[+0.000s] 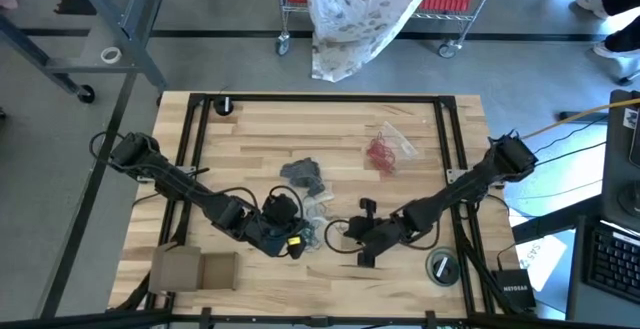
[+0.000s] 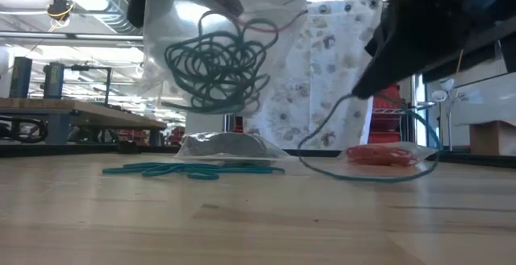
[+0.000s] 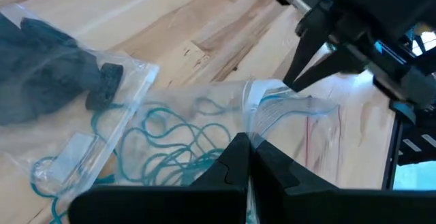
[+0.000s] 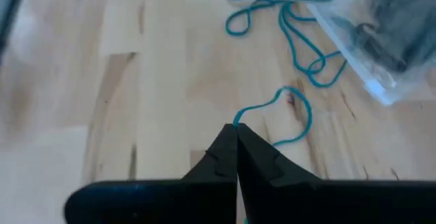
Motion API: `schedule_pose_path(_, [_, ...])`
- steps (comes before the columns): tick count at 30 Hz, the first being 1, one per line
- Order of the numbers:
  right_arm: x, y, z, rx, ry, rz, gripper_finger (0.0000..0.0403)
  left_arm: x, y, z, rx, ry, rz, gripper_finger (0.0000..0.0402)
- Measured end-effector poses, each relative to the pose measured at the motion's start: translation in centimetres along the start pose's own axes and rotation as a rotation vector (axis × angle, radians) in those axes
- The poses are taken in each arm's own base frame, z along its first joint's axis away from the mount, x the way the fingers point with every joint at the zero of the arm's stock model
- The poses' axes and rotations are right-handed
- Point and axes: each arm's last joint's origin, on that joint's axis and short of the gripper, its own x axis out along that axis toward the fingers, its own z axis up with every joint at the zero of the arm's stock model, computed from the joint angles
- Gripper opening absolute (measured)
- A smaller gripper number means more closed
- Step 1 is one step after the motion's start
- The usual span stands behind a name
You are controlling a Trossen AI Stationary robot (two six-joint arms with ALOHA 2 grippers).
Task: Sort rubber bands
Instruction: Put the blue rubber band into the transparent zip lock bag
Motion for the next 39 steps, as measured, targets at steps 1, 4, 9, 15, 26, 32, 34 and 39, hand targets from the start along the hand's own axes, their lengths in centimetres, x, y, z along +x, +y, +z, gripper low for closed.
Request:
schedule_pose_path(1, [-0.5, 0.0, 0.4, -0.001, -0.005, 0.002, 0.0, 0.0, 0.0, 0.0, 0.0, 0.0, 0.0, 0.0])
schedule_pose_path(4, [-2.6, 0.4, 2.6, -0.014, -0.048, 0.018, 0.0, 0.0, 0.0, 0.0, 0.0, 0.0, 0.0, 0.0])
schedule_pose_path(9, [-6.6, 2.8, 6.7, -0.119, -0.133, 0.073, 0.0, 0.0, 0.0, 0.0, -0.009, 0.0, 0.0, 0.0])
schedule_pose_path(15, [-10.9, 5.0, 11.1, -0.227, -0.287, 0.15, 0.0, 0.2, 0.0, -0.1, -0.031, 0.001, 0.005, 0.0])
schedule_pose_path(26, [-10.5, 4.5, 13.4, -0.264, -0.374, 0.078, 0.0, 0.4, -1.1, 0.5, -0.08, -0.059, -0.096, 0.0])
schedule_pose_path(32, [-7.4, 4.1, 12.8, -0.306, -0.273, 0.018, 0.0, 0.2, -1.2, 0.7, -0.09, -0.065, -0.107, 0.0])
schedule_pose_path(34, [-6.6, 4.3, 12.6, -0.312, -0.26, 0.014, 0.0, 0.1, -1.3, 0.8, -0.094, -0.07, -0.116, 0.0])
schedule_pose_path(39, [-5.1, 5.0, 12.3, -0.33, -0.25, 0.064, 0.0, 0.1, -1.4, 1.0, -0.092, -0.081, -0.128, 0.0])
